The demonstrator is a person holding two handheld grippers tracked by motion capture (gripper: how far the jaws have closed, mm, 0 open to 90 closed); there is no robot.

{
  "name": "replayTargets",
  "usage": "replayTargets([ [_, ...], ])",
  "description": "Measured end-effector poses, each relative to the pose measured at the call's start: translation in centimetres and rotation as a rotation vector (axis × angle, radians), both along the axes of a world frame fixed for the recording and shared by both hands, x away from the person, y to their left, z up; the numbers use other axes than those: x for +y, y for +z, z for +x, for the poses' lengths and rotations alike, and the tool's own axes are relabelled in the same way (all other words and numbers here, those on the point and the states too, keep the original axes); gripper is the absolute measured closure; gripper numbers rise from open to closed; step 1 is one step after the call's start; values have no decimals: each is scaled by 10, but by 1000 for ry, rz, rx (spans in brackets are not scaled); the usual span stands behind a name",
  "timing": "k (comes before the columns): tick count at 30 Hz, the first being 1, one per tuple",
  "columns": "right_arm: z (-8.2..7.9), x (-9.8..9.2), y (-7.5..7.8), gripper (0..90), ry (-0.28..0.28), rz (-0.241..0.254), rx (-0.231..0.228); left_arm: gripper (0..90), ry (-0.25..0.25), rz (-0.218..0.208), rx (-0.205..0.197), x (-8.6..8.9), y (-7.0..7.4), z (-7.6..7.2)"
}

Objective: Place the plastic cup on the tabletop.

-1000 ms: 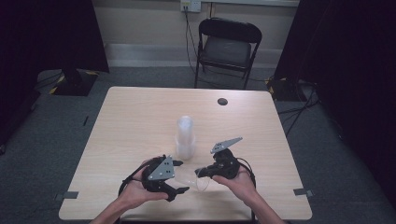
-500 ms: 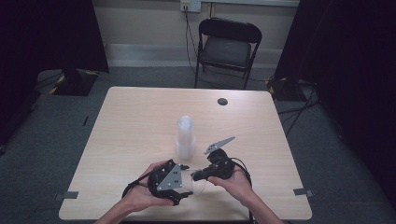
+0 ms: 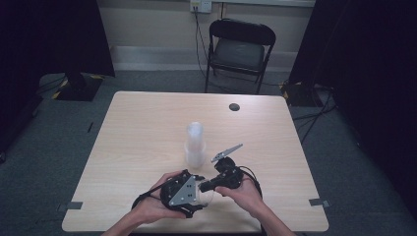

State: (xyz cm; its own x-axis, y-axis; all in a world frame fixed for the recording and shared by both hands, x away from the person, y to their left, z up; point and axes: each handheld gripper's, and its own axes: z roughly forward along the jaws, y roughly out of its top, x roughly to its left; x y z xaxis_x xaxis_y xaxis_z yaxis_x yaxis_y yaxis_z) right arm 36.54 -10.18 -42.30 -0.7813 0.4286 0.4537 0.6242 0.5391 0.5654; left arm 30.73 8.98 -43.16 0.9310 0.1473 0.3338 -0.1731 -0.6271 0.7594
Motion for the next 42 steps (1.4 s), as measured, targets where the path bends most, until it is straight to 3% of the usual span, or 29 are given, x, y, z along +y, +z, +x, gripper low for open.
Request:
replayTargets([
  [5,1,-1,0,895,-26,-2,-3,289,7,-3,-22,0,-1,0],
  [10,1,-1,1,841,-45,-10,-10,305,28,-50,10,2,-3,2],
  [20,1,-3,2,686,-73,16,-28,311,49,-93,43,7,-5,6],
  [28,-1,-6,5,587,-88,35,-75,311,70,-137,94,11,-5,9],
  [34,-2,-10,8,553,-118,69,-112,316,96,-170,136,17,-5,12],
  [42,-2,-13,9,522,-132,95,-151,317,112,-192,163,19,-5,14],
])
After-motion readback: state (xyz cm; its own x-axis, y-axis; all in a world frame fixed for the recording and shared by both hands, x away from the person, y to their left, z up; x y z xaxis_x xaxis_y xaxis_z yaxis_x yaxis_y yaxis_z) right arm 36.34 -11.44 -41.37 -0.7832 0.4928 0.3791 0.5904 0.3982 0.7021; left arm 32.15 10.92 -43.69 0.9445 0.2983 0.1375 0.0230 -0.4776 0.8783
